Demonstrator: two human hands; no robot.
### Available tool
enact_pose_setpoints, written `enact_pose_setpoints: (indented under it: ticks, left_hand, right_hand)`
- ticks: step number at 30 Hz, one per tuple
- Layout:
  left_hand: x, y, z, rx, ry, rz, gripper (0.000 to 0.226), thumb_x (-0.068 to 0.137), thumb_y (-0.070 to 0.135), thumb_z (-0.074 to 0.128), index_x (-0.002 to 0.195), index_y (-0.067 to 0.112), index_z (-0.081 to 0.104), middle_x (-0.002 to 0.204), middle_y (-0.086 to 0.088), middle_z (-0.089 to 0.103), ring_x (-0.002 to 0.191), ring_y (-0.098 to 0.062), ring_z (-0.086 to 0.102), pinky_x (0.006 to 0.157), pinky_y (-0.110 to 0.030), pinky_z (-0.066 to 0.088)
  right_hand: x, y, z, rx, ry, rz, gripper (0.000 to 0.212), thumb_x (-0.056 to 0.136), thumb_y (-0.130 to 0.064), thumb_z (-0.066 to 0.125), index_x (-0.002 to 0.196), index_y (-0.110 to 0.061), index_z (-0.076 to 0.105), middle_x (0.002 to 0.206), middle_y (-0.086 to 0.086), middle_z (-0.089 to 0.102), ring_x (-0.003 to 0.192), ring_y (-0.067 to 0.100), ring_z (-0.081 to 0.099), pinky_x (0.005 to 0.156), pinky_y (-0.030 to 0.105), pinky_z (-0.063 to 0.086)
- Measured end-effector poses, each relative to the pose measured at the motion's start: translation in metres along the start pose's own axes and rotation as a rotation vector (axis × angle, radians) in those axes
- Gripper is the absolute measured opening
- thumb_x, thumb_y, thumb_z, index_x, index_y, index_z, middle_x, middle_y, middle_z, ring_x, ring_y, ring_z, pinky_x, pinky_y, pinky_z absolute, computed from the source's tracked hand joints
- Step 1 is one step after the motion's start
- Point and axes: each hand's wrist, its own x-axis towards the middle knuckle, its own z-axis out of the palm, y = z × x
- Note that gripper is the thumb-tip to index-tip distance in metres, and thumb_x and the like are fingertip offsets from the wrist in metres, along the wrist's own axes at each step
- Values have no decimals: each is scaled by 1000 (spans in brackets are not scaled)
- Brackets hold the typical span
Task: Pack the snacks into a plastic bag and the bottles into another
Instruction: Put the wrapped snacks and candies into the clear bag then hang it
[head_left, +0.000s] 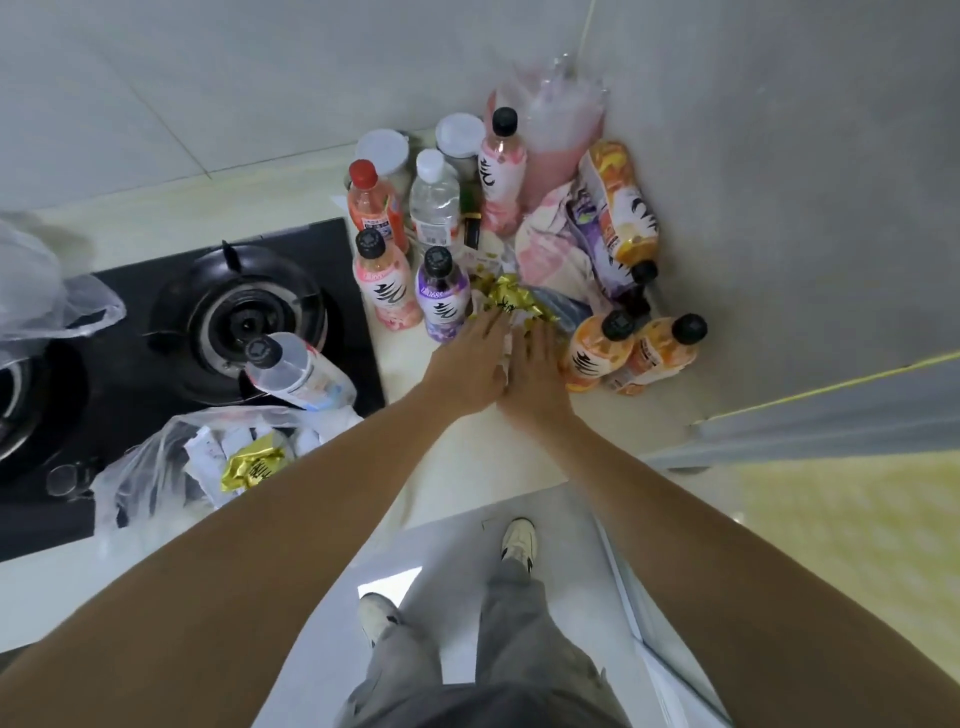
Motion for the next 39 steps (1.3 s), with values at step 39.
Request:
enact_pose_setpoints:
  ticks: [39]
  left_hand:
    - [-99,-26,51,-29,73,-333,44,79,18,68,115,19,44,115,-9,35,104,-30,40,65,-34,48]
  right_hand:
    - [-78,26,15,-35,42,-26,44,75,-25,74,115,-12,59,118,15,50,102,36,55,76,42,55]
